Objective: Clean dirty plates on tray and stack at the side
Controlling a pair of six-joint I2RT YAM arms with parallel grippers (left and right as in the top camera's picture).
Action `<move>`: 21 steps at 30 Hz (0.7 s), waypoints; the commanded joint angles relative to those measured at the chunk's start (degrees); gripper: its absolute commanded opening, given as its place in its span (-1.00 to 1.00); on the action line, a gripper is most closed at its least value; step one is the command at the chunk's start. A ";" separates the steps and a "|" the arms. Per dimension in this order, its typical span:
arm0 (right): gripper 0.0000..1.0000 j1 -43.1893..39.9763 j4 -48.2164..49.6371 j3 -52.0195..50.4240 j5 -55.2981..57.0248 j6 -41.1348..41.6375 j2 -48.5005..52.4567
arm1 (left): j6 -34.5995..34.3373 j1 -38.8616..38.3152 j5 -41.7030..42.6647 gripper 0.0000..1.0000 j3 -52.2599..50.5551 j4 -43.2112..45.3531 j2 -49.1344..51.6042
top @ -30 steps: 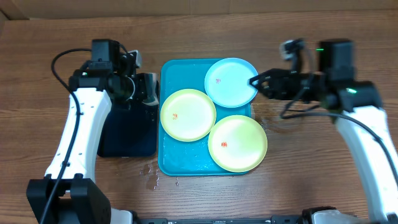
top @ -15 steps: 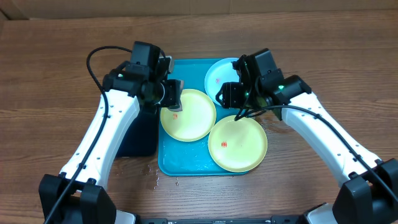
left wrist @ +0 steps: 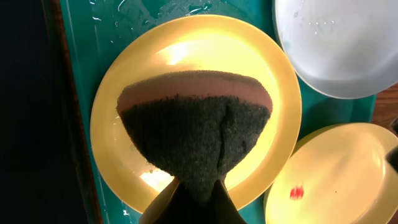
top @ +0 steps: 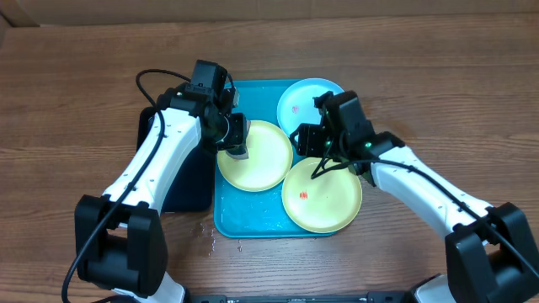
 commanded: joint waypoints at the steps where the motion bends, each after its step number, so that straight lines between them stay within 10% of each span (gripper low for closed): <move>1: 0.06 2.32 2.93 -2.38 5.11 1.49 0.31 | -0.55 -0.26 -0.37 -0.92 -0.15 0.28 1.25; 21: -0.18 7.30 10.19 -2.67 12.70 2.36 8.48 | 2.08 -0.26 -0.55 -0.92 -0.15 0.59 3.74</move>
